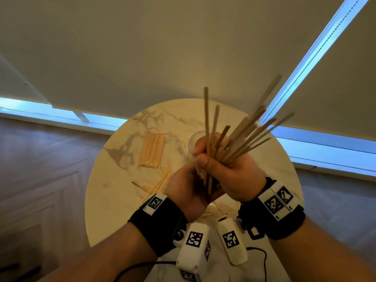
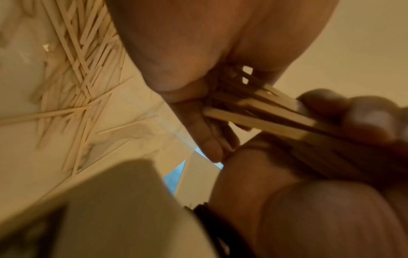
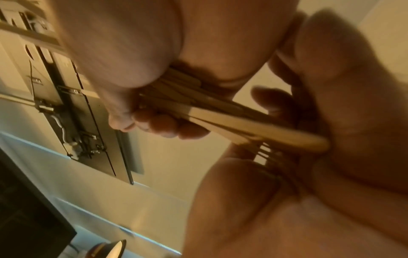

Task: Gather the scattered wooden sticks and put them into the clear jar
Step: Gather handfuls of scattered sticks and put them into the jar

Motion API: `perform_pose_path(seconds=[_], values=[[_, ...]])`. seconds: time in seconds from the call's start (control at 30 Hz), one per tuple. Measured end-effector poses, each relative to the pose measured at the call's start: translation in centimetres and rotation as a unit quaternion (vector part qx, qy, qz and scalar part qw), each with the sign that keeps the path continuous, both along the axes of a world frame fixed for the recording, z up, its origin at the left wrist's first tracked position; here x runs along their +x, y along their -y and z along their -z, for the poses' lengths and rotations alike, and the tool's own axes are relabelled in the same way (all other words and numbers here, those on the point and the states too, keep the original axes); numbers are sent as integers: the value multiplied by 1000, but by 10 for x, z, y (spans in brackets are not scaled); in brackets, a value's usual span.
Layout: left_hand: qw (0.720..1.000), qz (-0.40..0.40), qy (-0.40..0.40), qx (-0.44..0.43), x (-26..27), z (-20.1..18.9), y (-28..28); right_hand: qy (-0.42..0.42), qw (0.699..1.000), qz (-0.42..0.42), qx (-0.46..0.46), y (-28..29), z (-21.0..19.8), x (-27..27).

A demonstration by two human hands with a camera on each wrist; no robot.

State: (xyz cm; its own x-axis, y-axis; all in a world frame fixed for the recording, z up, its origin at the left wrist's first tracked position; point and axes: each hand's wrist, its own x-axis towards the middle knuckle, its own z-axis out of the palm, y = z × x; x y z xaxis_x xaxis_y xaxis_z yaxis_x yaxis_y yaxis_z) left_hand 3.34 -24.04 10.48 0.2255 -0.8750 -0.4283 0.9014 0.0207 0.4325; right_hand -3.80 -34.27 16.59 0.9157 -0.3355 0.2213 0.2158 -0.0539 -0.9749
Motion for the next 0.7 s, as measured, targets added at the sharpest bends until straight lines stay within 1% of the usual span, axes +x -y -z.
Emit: perform_pose_path(seconds=[0.1,0.17,0.27,0.37,0.43,0.53,0.63,0.7], values=[[1000,2,-2,-2,-2,3,0,-18,999,27,-40,-2,7,-2],[1000,2,-12,5,-3,8,-1,-27,999,15,-29,-3,11,-2],[1000,1,3,26,-6,13,-1,-31,999,11,-1,-4,17,-3],[1000,-3,-1,26,-8,18,1,-25,999,8,26,-2,20,-5],[999,-10,-9,34,-7,24,3,-31,999,18,20,0,23,-5],[998,6,9,63,-6,24,2,-31,999,25,27,4,25,-7],[996,31,-7,78,-4,21,-1,-27,998,51,31,3,25,-6],[994,35,3,103,-6,20,-1,-26,997,61,33,3,27,-5]])
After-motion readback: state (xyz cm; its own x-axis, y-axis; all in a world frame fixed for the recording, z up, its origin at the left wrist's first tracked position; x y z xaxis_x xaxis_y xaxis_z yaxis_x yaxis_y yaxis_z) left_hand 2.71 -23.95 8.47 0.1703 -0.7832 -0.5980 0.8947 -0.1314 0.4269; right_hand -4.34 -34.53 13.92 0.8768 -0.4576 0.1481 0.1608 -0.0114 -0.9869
